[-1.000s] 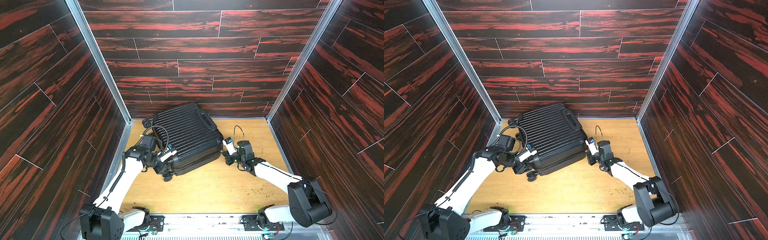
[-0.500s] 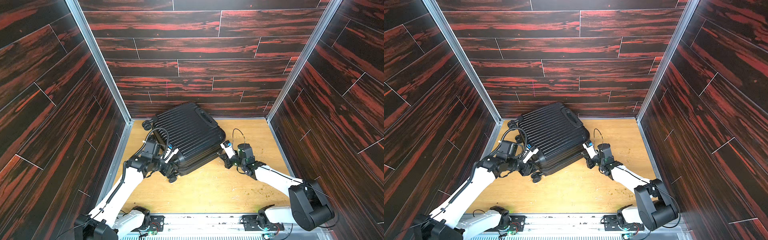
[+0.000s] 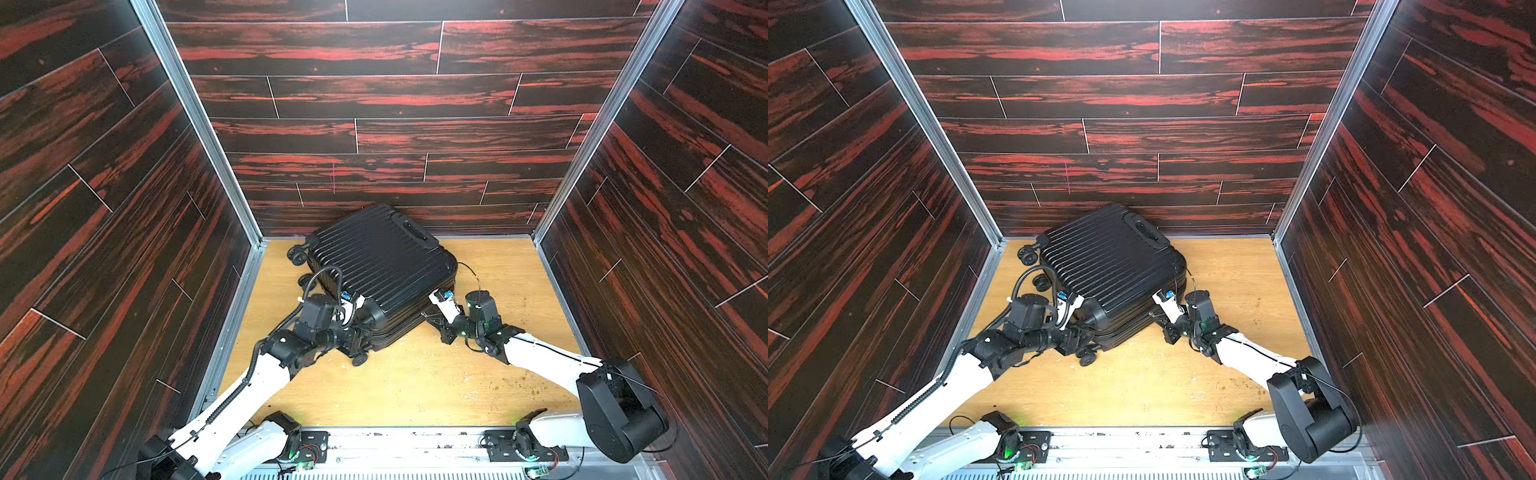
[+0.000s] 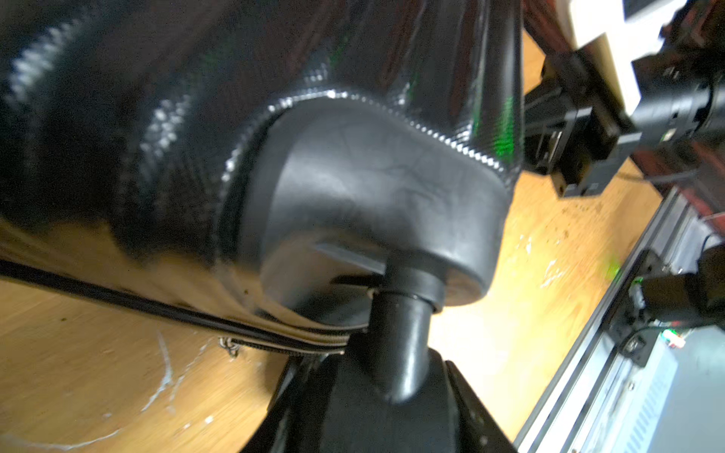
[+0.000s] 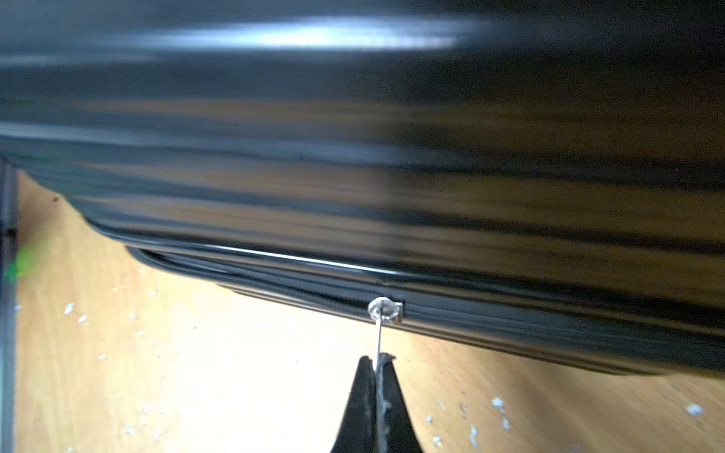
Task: Close the suitcase zippers
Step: Zip the zipper on the suitcase.
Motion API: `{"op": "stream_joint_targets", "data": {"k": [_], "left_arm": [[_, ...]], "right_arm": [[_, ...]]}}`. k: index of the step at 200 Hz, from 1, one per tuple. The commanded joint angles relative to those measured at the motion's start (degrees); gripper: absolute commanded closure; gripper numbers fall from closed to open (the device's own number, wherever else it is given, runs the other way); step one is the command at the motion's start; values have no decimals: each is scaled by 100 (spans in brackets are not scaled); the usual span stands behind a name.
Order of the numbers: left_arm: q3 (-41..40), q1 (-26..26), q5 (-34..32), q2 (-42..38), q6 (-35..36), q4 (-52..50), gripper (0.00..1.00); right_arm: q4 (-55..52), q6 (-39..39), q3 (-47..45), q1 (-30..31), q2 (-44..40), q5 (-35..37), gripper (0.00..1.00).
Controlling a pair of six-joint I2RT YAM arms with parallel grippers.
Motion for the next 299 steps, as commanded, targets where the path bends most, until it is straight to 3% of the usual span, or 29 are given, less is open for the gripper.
{"op": "stream_joint_targets", "data": {"k": [1, 79, 197, 252, 279, 299], "left_arm": [[38, -96, -1088, -91, -1113, 1177, 79], [161, -467, -1367, 470, -1328, 1528, 79], [410, -606, -583, 1176, -1481, 2071, 79], [688, -889, -129, 1648, -1194, 2160, 79], [905, -1099, -9, 1880, -927, 2100, 79], [1075, -1208, 43, 2000, -760, 1967, 71]], "right_arm": [[232, 11, 152, 219, 76, -479, 100], [440, 319, -3, 712, -3, -300, 100], [1223, 922, -232, 1794, 61, 219, 100], [1555, 1166, -364, 2143, 93, 413, 100], [1455, 1259, -442, 2153, 38, 870, 100], [1357, 1245, -616, 2153, -138, 1262, 100]]}}
